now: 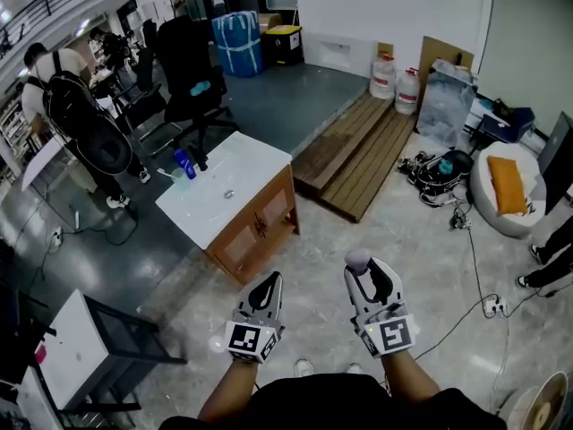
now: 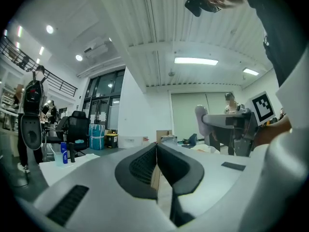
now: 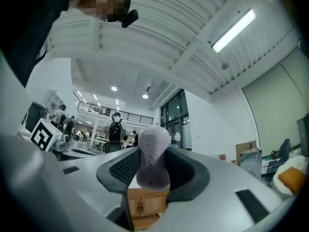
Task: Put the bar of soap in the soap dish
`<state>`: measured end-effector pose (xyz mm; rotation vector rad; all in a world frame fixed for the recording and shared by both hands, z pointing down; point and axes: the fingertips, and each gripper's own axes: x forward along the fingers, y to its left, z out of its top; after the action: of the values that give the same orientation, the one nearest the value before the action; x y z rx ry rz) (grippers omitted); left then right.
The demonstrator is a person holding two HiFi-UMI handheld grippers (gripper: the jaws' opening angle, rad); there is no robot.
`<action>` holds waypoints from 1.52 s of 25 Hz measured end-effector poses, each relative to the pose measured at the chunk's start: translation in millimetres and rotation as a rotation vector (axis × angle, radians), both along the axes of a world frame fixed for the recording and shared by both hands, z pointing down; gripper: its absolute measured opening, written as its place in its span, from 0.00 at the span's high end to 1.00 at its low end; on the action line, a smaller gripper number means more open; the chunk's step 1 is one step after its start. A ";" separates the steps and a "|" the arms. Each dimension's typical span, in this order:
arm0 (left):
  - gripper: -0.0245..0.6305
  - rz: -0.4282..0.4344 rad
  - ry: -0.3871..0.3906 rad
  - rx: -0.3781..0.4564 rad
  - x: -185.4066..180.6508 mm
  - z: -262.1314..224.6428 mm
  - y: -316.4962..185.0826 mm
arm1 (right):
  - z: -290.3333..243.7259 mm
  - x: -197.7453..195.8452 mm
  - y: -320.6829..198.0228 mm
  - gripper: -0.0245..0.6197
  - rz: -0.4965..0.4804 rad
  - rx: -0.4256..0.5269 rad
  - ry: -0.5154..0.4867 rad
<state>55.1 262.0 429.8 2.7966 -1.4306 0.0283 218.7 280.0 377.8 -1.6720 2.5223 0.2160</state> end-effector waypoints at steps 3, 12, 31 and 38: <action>0.93 0.000 0.013 0.001 -11.7 2.4 -1.1 | 1.2 -9.3 0.3 0.68 0.001 0.002 0.005; 0.93 0.004 0.028 0.005 -33.0 9.5 -22.2 | 3.8 -31.6 -20.8 0.67 -0.003 0.002 0.004; 0.93 -0.103 0.021 -0.025 -43.2 14.3 -181.3 | 14.0 -32.4 -196.0 0.68 -0.121 -0.022 -0.034; 0.93 -0.163 -0.005 -0.050 -32.4 22.1 -243.3 | 26.7 -25.8 -267.0 0.68 -0.188 -0.058 -0.041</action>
<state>22.6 18.7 451.9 2.6333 -1.6301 0.0699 192.9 13.0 404.5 -1.4300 2.6572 0.0929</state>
